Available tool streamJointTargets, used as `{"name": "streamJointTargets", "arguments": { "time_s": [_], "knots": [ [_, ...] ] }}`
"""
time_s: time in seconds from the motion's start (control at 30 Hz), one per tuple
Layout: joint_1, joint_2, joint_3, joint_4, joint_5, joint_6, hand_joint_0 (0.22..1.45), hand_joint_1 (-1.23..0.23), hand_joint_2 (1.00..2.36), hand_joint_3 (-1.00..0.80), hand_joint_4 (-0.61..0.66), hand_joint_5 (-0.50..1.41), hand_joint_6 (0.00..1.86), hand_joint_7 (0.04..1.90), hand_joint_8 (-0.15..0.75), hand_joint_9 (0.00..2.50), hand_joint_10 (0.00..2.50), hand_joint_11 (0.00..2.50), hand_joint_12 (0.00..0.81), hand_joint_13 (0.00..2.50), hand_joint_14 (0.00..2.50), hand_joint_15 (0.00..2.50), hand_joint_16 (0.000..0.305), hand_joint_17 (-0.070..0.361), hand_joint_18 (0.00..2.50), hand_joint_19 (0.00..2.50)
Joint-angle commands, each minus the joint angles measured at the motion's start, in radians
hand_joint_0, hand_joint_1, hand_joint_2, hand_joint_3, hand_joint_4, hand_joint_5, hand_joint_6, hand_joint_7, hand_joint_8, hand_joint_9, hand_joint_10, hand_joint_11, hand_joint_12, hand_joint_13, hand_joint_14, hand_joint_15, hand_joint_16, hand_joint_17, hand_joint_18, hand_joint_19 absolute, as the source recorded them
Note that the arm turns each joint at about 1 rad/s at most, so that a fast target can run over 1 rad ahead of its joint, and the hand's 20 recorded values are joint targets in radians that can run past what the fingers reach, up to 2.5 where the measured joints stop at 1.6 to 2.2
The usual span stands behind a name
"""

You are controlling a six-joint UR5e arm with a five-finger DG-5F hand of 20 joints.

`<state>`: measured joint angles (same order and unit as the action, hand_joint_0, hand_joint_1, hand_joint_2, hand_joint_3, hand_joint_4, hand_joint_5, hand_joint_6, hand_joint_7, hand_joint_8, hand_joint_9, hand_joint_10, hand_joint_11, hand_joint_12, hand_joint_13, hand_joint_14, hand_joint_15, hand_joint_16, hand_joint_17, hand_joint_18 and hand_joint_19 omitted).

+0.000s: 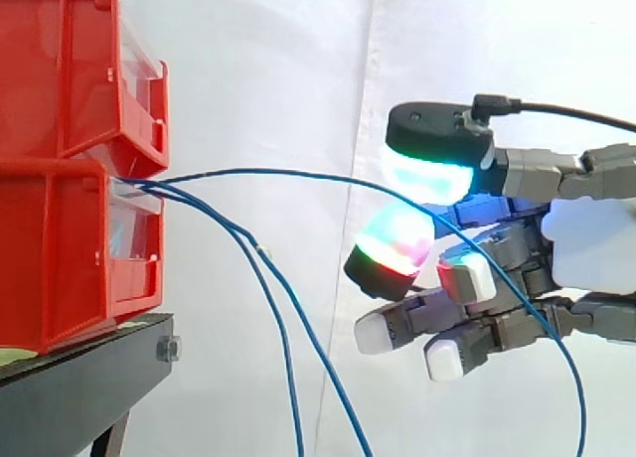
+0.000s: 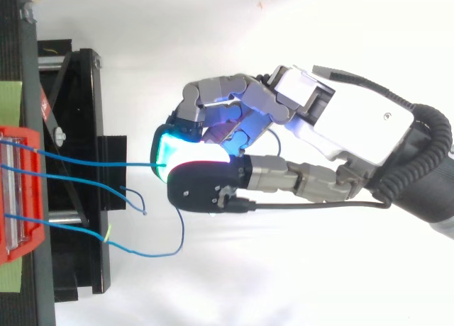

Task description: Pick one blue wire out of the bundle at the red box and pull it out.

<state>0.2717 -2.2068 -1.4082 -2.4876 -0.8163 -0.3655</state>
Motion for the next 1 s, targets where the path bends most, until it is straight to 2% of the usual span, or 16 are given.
{"name": "streamJointTargets", "arguments": {
  "time_s": [0.0,0.3,0.37,0.57,0.9,0.97],
  "knots": [
    [0.000,-0.001,0.000,-0.001,0.000,0.000,0.61,-0.62,1.01,-0.24,0.18,-0.03,0.70,1.22,0.264,1.40,0.02,0.76,0.366,0.77,0.02,0.40,0.046,0.104,0.84,0.61],
    [0.000,0.001,0.000,0.003,-0.001,-0.001,0.60,-0.74,1.01,-0.24,0.14,-0.02,0.68,1.30,0.259,1.39,0.02,0.76,0.370,0.77,0.01,0.40,0.048,0.107,0.84,0.60],
    [0.000,-0.001,0.000,0.003,-0.001,-0.001,0.60,-0.80,1.01,-0.27,0.13,-0.03,0.69,1.28,0.252,1.36,0.02,0.77,0.362,0.74,0.02,0.41,0.046,0.104,0.81,0.60],
    [0.003,-0.001,0.000,0.004,-0.001,-0.001,0.59,-0.85,1.01,-0.33,0.12,-0.04,0.71,1.26,0.233,1.31,0.02,0.77,0.345,0.71,0.02,0.42,0.043,0.097,0.76,0.62],
    [0.003,-0.001,0.000,0.004,-0.001,-0.001,0.59,-0.81,1.01,-0.35,0.14,-0.05,0.74,1.22,0.238,1.30,0.02,0.78,0.340,0.70,0.02,0.42,0.041,0.093,0.74,0.63],
    [0.003,0.001,0.000,0.003,-0.001,-0.001,0.56,-0.66,1.01,-0.39,0.13,-0.06,0.74,1.19,0.247,1.33,0.02,0.78,0.341,0.71,0.02,0.42,0.042,0.095,0.75,0.64]
  ]
}}
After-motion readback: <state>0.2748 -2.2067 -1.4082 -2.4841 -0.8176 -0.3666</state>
